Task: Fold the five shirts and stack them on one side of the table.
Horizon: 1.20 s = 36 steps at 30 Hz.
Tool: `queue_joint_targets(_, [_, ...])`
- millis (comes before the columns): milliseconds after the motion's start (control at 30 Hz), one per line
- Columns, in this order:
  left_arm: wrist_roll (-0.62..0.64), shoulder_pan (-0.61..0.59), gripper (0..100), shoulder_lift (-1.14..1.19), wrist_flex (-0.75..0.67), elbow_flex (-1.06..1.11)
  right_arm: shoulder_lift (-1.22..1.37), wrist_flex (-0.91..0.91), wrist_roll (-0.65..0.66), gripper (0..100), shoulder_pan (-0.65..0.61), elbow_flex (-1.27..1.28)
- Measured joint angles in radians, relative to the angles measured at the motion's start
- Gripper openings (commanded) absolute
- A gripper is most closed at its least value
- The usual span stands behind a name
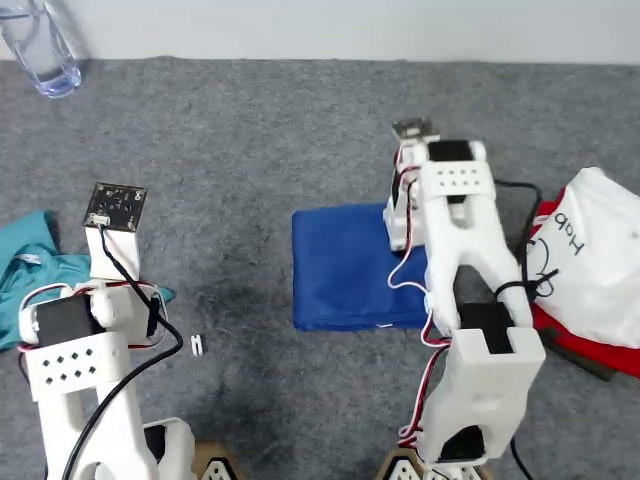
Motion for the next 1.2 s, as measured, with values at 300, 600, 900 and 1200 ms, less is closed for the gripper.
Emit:
queue_joint_targets(300, [0.0, 0.0, 1, 0.0, 0.0, 0.0, 0.031, -0.176, -0.009, 10.2, -0.006, 0.106])
queue_joint_targets(600, [0.0, 0.0, 1, 0.0, 0.0, 0.0, 0.037, -0.184, 0.008, 0.9, -0.005, 0.106])
queue_joint_targets(900, [0.0, 0.0, 1, 0.0, 0.0, 0.0, 0.015, -0.241, 0.582, 0.9, 0.0, 0.101])
queue_joint_targets(1200, [0.0, 0.0, 1, 0.0, 0.0, 0.0, 0.017, -0.489, 1.143, 0.9, 0.012, 0.101])
